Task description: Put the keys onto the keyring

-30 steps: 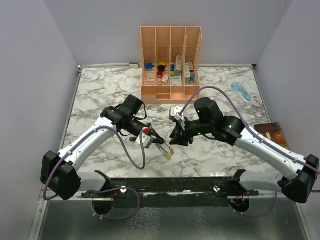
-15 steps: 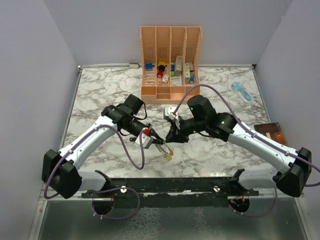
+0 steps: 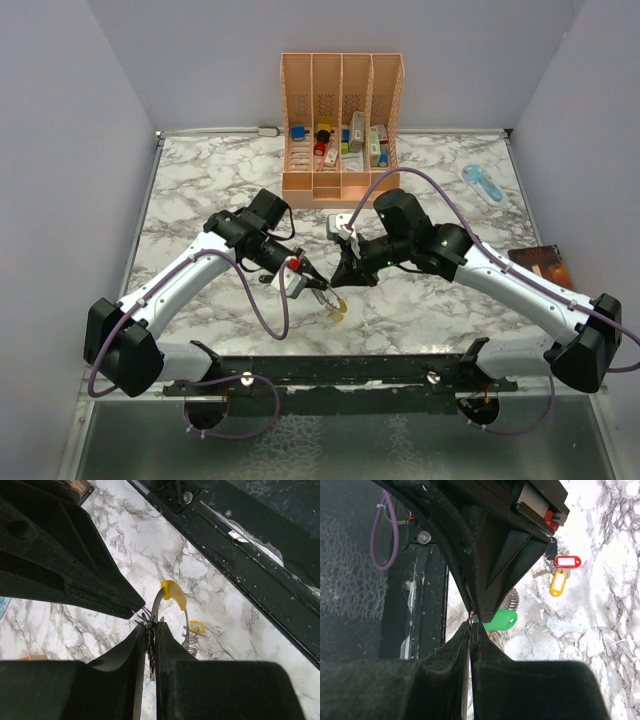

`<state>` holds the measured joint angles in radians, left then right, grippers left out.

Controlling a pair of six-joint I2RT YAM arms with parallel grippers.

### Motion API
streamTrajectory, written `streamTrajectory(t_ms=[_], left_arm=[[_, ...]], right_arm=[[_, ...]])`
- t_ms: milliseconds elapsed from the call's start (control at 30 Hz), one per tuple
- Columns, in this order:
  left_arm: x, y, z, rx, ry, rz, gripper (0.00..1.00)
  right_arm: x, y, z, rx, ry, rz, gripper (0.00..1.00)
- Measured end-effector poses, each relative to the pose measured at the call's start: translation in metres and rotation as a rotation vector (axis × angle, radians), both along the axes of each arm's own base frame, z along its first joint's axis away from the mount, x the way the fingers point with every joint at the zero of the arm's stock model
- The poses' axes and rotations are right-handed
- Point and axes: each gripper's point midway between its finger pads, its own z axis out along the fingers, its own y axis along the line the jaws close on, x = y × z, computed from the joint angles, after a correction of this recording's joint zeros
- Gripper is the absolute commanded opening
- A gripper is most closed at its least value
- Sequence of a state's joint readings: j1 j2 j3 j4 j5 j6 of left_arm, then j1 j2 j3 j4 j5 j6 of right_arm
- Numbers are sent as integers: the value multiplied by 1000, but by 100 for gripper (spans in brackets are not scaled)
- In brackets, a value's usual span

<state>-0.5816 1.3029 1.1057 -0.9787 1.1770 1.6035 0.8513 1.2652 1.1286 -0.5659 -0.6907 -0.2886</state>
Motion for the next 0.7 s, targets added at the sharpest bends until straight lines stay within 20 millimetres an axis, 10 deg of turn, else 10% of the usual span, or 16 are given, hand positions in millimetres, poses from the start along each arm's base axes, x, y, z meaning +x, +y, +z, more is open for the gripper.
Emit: streamTrajectory(t_ms=[700], left_arm=[[13,-12,9,-23,35,49,9]], right_arm=[[2,-13,12,123,26,-197,1]])
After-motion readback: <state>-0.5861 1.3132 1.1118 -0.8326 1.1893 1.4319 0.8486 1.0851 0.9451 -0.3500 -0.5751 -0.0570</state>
